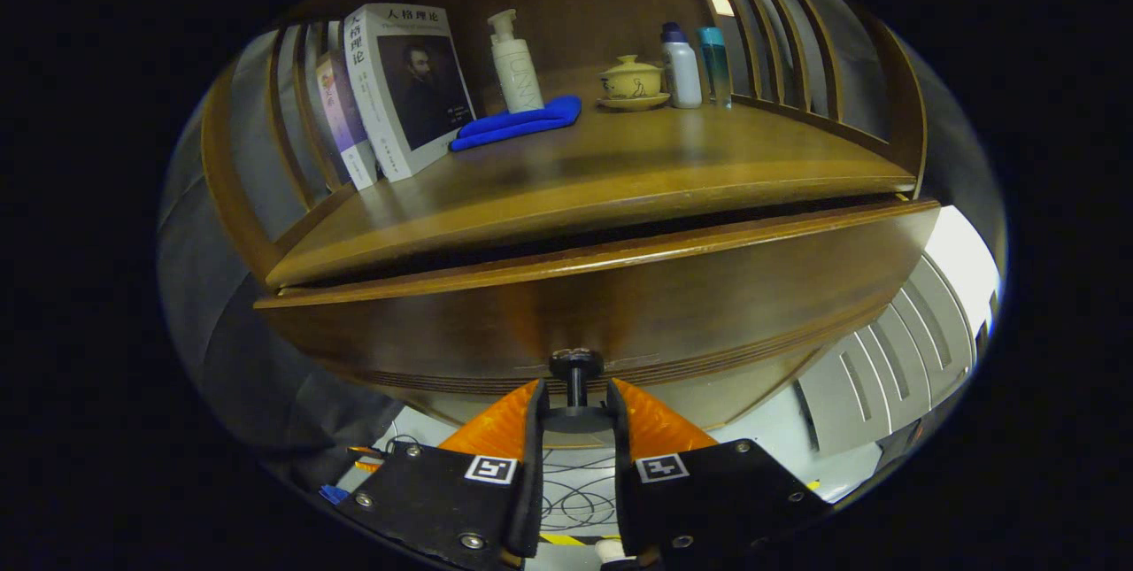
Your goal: Pull open the drawer, take out the items inside it, and place them on the countertop above the cabinet.
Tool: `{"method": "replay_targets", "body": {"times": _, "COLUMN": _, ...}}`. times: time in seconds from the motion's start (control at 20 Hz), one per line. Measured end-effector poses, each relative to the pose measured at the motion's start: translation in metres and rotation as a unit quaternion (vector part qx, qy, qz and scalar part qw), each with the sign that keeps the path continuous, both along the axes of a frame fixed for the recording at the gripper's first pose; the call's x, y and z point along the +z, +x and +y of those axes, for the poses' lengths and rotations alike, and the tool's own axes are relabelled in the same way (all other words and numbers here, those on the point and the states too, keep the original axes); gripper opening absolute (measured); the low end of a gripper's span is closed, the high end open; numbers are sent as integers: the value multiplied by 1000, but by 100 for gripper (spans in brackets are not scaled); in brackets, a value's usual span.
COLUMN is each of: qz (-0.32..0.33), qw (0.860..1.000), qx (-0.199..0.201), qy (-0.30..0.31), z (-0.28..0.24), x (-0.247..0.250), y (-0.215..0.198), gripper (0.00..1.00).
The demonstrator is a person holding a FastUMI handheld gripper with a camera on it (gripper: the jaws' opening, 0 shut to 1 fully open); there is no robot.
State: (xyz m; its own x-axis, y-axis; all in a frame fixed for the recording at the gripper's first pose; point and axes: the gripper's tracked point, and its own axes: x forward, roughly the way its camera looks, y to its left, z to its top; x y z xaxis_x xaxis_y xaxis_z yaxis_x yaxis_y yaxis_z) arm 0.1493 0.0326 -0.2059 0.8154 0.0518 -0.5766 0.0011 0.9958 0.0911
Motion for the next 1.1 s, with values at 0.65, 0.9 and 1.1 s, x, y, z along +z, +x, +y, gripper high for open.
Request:
{"method": "replay_targets", "body": {"times": 0.65, "qz": 24, "qw": 1000, "qx": 16, "qy": -8, "z": -2, "x": -2, "y": -85, "gripper": 35}}
{"method": "replay_targets", "body": {"times": 0.9, "qz": 37, "qw": 999, "qx": 26, "qy": -13, "z": -1, "x": -4, "y": -115, "gripper": 35}}
{"method": "replay_targets", "body": {"times": 1.1, "qz": 55, "qw": 998, "qx": 38, "qy": -20, "z": 3, "x": -12, "y": -135, "gripper": 35}}
